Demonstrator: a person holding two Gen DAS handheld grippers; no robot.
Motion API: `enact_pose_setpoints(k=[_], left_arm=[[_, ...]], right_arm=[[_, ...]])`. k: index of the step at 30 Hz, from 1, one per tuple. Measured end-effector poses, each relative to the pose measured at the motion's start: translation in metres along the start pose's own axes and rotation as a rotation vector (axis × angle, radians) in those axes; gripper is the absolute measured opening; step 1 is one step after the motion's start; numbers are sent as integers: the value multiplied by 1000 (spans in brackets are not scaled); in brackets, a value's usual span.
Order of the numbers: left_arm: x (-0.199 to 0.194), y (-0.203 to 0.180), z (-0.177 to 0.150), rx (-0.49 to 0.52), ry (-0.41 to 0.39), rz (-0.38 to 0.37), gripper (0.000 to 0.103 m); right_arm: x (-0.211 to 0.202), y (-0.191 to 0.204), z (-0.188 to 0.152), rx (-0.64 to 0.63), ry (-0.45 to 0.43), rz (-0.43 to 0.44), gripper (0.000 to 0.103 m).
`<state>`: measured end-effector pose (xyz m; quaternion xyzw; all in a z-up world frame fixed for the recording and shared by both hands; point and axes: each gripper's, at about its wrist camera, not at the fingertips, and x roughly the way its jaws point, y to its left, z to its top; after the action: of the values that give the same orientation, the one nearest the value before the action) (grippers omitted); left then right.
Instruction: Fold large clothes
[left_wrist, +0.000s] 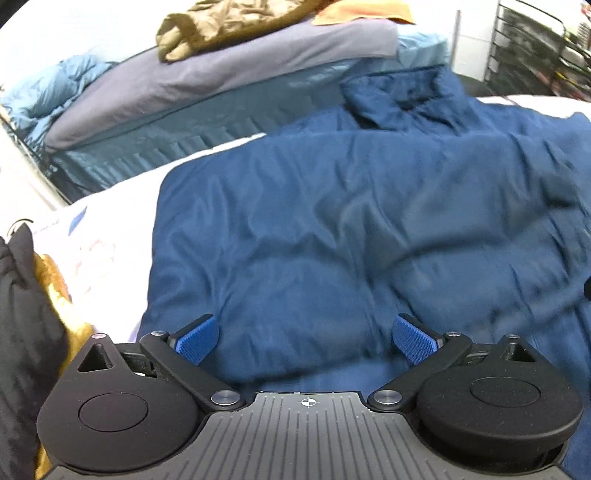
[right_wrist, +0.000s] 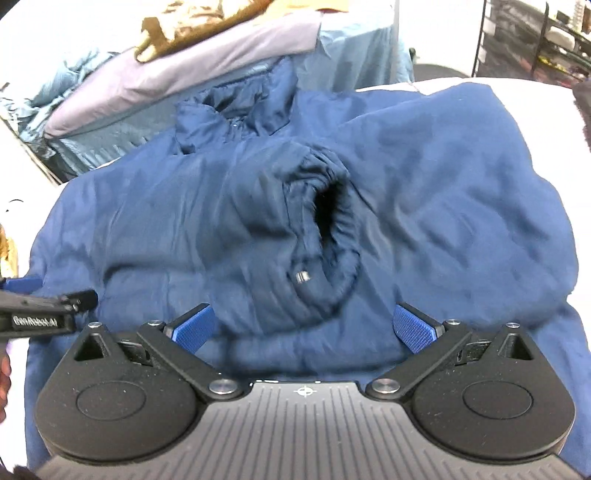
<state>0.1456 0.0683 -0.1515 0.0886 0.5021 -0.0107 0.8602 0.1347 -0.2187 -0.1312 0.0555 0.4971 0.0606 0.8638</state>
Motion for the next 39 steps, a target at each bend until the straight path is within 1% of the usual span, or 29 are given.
enact_pose_setpoints(k=[3, 9, 14, 19, 21, 24, 27, 30, 34, 37, 39], left_arm=[[-14, 6, -18, -14, 34, -24, 103], [-35, 33, -56, -114, 90, -43, 103], [-46, 52, -90, -152, 132, -26, 103], [-61, 68, -121, -202, 162, -61, 103], [-66, 69, -130, -213, 173, -84, 103], [-72, 64, -144, -219, 188, -119, 103], [-77, 55, -158, -223, 202, -140, 103], [-85, 42, -172, -214, 200, -124, 103], [-95, 29, -189, -198, 217, -100, 103], [-105, 24, -203, -197, 235, -88, 103], [-113, 26, -213, -217, 246, -79, 103]], right_arm=[[-19, -6, -14, -35, -9, 5, 102], [-50, -36, -42, -17, -11, 35, 102], [-67, -62, -65, -11, 31, 65, 102], [-81, -84, -90, -28, 82, 56, 102], [-84, -91, -96, -31, 103, 60, 102], [-91, -104, -106, -27, 127, 95, 100], [-100, -115, -113, -60, 148, 122, 99], [-108, -127, -121, -97, 175, 147, 96], [-119, -138, -127, -142, 198, 164, 91], [-130, -146, -131, -157, 194, 181, 89], [-138, -152, -134, -165, 189, 183, 87]])
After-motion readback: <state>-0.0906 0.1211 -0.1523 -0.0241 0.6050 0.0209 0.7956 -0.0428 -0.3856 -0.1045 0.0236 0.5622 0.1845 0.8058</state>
